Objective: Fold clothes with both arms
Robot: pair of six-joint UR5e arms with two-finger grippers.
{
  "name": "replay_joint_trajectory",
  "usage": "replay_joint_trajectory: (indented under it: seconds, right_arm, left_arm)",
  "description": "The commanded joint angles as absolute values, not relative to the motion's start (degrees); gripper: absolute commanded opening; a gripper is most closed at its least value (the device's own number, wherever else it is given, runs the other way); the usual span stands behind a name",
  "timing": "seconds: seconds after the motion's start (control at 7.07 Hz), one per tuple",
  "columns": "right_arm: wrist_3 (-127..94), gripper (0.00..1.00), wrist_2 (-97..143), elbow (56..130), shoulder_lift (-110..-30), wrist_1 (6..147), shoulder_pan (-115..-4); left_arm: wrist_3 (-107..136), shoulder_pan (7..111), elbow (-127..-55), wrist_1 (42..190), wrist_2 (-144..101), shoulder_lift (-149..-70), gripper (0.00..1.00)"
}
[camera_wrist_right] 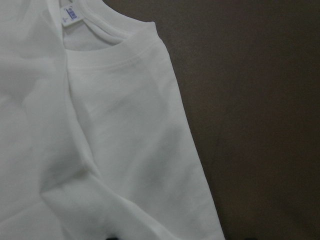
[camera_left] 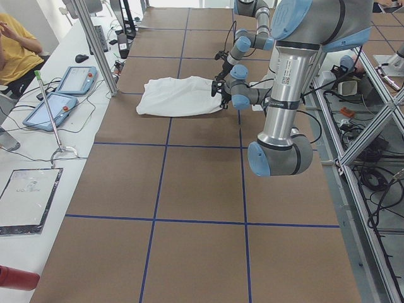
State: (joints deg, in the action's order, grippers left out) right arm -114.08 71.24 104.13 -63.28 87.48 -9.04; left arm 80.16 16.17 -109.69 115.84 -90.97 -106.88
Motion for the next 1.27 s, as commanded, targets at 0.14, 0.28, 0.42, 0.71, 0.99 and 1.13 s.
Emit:
replay_joint_trajectory:
  seconds: [0.14,0.28,0.42,0.71,0.99,1.13]
  right_arm:
    - [-114.08,0.44,71.19,103.36,-62.67,87.36,-9.05]
    - [-114.08,0.06,71.28,103.53,-62.67,87.36,-9.05]
    - [-114.08,0.0,71.28,103.71,-62.67,87.36,-9.14]
    - [-113.91,0.0,71.28,103.97,-62.67,87.36,-9.4]
    - [-113.64,0.0,71.45,105.63,-62.67,87.8,-10.02]
    - [-113.56,0.0,71.63,107.99,-63.28,88.06,-10.28]
  left_arm:
    - [80.16,16.17,-109.69,115.84,-90.97,-106.88,0.0]
    - [80.16,16.17,-109.69,115.84,-90.97,-106.88,0.0]
    - [80.16,16.17,-109.69,115.93,-90.88,-106.88,0.0]
    - [80.16,16.17,-109.69,115.84,-90.88,-106.88,0.0]
    - [80.16,16.17,-110.04,115.84,-90.97,-106.88,0.0]
    - [80.07,16.17,-111.17,115.67,-91.05,-106.79,0.0]
